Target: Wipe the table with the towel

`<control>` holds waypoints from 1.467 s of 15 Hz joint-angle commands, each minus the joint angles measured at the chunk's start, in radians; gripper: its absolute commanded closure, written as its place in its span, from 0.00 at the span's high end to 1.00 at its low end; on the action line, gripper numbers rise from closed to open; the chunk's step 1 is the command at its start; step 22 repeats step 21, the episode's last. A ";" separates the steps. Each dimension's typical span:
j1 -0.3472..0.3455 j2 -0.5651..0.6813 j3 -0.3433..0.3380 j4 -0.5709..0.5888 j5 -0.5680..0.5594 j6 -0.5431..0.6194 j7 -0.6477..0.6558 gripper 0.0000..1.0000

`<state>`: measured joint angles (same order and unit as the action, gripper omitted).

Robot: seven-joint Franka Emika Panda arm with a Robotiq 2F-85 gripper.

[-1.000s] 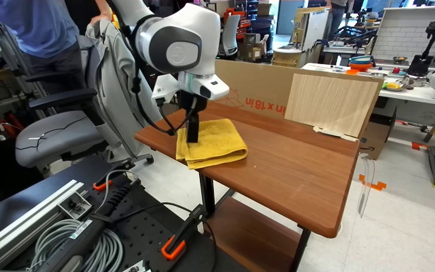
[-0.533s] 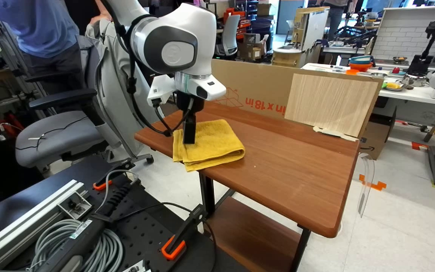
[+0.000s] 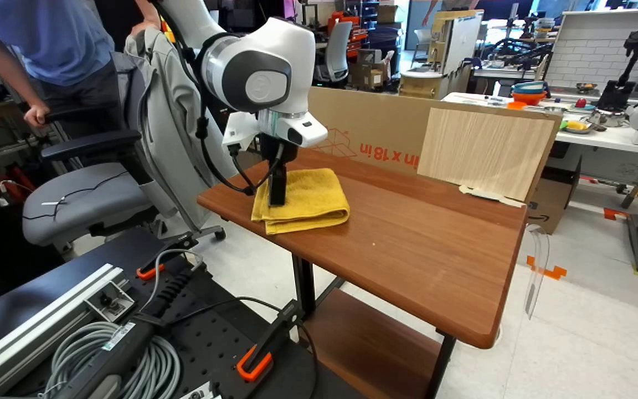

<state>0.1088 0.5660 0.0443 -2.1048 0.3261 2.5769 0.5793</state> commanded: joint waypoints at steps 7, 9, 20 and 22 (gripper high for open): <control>0.057 0.065 0.048 0.174 0.043 0.097 0.057 1.00; 0.024 0.011 0.077 0.142 0.075 0.108 0.013 1.00; -0.040 -0.140 0.108 0.062 0.220 0.079 -0.138 1.00; -0.040 -0.145 0.108 0.055 0.220 0.079 -0.139 1.00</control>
